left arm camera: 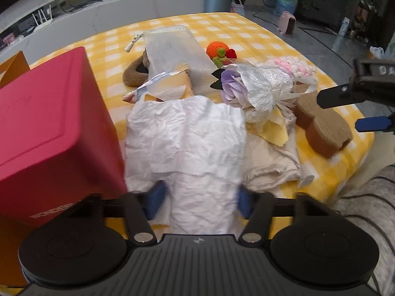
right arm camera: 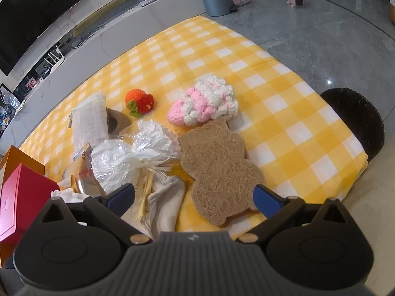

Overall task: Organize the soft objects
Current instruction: 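Reach the left tool to the crumpled white cloth and close on it, then grasp the brown bear sponge with the right tool while the left tool holds the white cloth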

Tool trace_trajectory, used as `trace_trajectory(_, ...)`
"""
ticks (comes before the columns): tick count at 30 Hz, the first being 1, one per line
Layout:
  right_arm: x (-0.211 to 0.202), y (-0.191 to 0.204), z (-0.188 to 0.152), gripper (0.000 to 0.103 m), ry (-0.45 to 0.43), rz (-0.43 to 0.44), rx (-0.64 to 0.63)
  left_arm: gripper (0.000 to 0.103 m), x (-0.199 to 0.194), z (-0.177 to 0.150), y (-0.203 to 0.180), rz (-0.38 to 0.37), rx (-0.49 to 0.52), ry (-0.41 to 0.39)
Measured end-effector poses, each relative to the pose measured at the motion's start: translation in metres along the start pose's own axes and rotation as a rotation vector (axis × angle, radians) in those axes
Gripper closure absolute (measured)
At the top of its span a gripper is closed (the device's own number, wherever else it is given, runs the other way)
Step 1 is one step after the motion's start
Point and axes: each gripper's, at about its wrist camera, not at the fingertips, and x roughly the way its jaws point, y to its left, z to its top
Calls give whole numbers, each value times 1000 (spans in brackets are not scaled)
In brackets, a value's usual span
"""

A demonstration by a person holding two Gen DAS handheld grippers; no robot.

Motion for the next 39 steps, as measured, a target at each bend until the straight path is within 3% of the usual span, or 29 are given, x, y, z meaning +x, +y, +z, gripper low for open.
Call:
trace_trajectory(3, 1, 0, 0, 3, 1, 1, 2, 71, -14, -3, 11, -66, 0, 8)
trace_trajectory(4, 1, 0, 0, 3, 2, 0, 4, 74, -19, -4, 13, -68, 5, 11)
trace_trajectory(6, 3, -1, 1, 3, 7, -5, 7, 79, -31, -8, 19, -79, 16, 7)
trace_trajectory(11, 12, -4, 7, 3, 20, -22, 46, 79, -55, -18, 28, -130, 116, 41)
trace_trajectory(14, 21, -1, 10, 3, 39, -50, 53, 77, -50, -22, 37, -132, 128, 76)
trace_trajectory(17, 26, 3, 11, 2, 44, -81, 36, 61, -39, -22, 39, -97, 121, 96)
trace_trajectory(19, 27, 4, 11, 2, 43, -88, 34, 25, -31, -21, 36, -84, 137, 90)
trace_trajectory(20, 28, 4, 11, 2, 43, -91, 32, 18, -28, -21, 34, -65, 146, 81)
trace_trajectory(26, 30, 2, 13, 2, 30, -108, 43, 14, -12, -27, 22, -4, 214, 54)
trace_trajectory(33, 37, 5, 15, 2, 35, -202, 29, 46, -7, -32, 16, -68, 197, 65)
trace_trajectory(36, 48, -4, 20, 2, 78, -301, 86, 51, -8, -33, 17, -71, 193, 58)
trace_trajectory(39, 47, -19, 18, 3, 99, -258, 168, 58, -10, -36, 18, -67, 193, 47)
